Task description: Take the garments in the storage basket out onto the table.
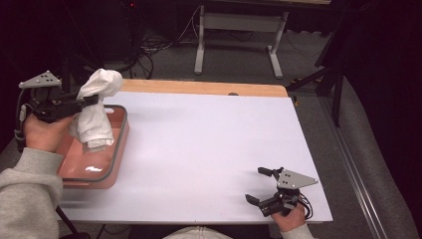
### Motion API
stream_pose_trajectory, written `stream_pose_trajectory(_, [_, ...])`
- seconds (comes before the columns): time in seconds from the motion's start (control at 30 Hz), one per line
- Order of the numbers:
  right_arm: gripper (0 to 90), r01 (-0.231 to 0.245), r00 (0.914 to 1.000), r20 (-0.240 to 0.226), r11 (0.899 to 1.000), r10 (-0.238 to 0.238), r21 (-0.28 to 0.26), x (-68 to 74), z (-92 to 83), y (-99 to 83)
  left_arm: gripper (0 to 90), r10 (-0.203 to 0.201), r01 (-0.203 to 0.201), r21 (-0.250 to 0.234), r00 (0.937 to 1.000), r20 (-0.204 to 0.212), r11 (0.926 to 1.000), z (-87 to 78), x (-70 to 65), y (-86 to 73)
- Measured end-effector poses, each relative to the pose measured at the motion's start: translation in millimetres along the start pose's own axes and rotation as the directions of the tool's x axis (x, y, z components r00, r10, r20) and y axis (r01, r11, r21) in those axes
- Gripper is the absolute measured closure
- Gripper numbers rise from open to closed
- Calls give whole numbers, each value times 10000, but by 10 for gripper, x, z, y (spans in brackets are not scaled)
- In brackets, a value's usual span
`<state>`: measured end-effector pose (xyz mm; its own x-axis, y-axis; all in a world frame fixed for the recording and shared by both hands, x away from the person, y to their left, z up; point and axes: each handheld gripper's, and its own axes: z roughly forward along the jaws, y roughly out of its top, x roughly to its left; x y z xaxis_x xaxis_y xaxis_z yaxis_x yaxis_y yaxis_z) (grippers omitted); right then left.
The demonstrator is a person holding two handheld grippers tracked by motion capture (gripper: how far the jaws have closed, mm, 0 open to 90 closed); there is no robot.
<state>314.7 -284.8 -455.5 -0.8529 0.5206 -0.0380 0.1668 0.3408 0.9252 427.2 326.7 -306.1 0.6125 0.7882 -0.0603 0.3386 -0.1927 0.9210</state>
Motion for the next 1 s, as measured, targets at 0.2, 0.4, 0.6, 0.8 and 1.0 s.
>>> stream_pose_trajectory(0.2, [8,12,10000,-8,10000,-12,8,1,3,0,710,-35,52,-474,9994,351,9989,15,-144,52])
stream_pose_trajectory(0.4, [7,15,10000,-16,10000,-15,-12,0,-2,0,710,39,54,-965,9954,960,9953,39,-324,113])
stream_pose_trajectory(0.6, [8,16,10000,-25,10000,-16,-13,-1,-4,0,709,150,0,-1049,9898,1416,9945,93,-492,162])
stream_pose_trajectory(0.8, [8,21,10000,-40,10000,-21,-18,0,-4,1,709,105,142,-1226,9802,1980,9924,174,-644,161])
stream_pose_trajectory(1.0, [8,17,10000,-69,10000,-18,-38,-4,-10,-1,709,155,176,-1449,9744,2241,9893,260,-795,138])
